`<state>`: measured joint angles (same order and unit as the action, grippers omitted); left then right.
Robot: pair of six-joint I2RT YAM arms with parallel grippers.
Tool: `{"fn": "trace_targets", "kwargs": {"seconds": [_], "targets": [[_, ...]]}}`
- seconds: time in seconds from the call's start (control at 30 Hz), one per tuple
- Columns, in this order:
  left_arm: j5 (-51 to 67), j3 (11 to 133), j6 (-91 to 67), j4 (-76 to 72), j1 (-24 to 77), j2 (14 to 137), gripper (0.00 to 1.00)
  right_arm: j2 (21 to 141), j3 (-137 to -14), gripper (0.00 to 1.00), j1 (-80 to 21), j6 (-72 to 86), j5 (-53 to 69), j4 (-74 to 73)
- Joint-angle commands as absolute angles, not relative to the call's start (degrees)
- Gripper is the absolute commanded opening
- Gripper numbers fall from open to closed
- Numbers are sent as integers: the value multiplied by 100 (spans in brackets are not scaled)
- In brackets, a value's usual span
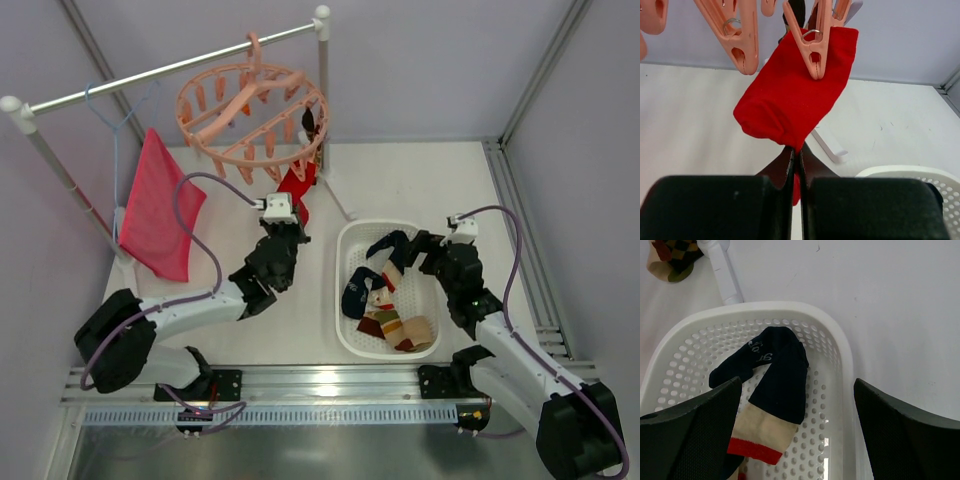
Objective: Remove the socks clipped to the hanger
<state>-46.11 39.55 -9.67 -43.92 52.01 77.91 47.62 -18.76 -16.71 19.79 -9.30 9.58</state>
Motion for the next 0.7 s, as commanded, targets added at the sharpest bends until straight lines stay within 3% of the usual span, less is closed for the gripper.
{"fn": "trace_targets", "kwargs": {"seconds": [0.0, 0.37, 0.67], "targets": [[-4298, 3806, -1169, -3850, 5221, 7384, 0, 4676, -2074, 93, -1748, 1995, -712, 1239], [-4342, 3121, -1266, -3059, 5238, 5846, 0, 4957, -2478, 93, -3066, 2109, -1546, 1230], [-4246, 2584, -1222, -2584, 5229, 4843, 0, 5897, -3268, 93, -4454, 2127, -2372, 1389]]}}
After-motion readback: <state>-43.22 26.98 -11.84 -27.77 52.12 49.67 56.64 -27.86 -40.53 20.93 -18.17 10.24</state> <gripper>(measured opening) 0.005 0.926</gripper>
